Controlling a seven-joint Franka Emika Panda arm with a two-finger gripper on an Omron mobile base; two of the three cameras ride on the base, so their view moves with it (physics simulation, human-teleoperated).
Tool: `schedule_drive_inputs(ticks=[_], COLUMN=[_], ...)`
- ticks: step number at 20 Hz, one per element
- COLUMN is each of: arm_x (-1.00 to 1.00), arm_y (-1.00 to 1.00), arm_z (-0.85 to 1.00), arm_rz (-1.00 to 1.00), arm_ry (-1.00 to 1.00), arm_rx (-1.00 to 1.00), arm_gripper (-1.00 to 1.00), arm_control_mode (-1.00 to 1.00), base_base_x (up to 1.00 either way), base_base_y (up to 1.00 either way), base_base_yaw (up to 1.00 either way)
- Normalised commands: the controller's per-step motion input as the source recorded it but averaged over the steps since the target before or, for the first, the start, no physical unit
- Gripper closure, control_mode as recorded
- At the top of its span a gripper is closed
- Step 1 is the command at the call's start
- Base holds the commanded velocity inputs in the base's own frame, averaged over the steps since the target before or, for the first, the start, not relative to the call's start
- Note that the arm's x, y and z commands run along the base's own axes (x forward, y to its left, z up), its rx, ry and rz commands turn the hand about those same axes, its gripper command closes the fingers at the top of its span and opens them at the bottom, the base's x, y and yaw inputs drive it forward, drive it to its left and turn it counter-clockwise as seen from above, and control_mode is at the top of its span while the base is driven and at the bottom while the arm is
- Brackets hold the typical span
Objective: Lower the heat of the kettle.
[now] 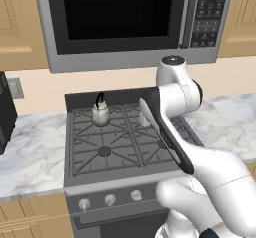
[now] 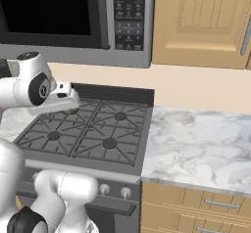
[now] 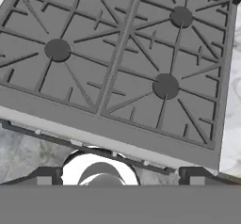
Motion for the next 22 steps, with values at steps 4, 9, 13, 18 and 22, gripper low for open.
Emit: schedule_drive_inputs(ticks=[4,9,13,18,22], arm_x=[-0.54,-0.39,-0.33,-0.24,-0.18], arm_y=[0.95,0.88,0.73,0.41,0.05], arm_z=[-0.43,-0.38,-0.43,-0.45,-0.49], arm_rz=[0.28,0.31,0.32,0.4,0.56], arm_ry=[0.0,0.0,0.01,0.03,0.0], arm_rx=[-0.33,-0.31,-0.31,-0.28,-0.17], arm_gripper=[-1.0,-1.0,-1.0,-1.0,-1.0], arm_control_mode=[-1.0,-1.0,-1.0,-1.0,-1.0], base_base_x=[0.0,0.0,0.0,0.0,0.0], base_base_y=[0.0,0.0,0.0,0.0,0.0], base_base_yaw=[0.0,0.0,0.0,0.0,0.0])
